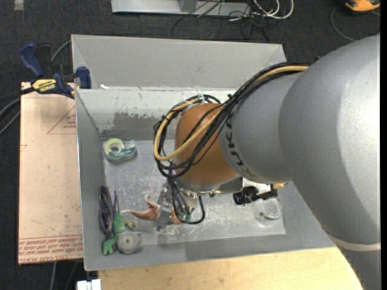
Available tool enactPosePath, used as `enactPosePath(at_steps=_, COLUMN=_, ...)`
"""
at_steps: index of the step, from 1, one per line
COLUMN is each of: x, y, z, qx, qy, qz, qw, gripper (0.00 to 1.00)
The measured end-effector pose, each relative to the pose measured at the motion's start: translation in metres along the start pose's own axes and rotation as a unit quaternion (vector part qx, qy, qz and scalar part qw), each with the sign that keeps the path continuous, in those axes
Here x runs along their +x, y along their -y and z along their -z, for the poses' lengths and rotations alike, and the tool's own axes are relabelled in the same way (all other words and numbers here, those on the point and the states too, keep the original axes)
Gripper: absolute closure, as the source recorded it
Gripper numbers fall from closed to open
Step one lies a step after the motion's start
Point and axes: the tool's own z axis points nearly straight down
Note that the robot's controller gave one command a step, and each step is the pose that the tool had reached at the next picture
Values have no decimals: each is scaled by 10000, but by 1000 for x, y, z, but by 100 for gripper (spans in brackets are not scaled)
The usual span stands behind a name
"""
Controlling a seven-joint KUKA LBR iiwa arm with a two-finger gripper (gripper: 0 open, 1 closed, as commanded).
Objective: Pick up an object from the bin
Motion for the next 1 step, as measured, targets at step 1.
enactPosePath(at_steps=1, x=10, y=6, z=86, qx=-7, qy=6, qz=-55, qw=10000, gripper=100)
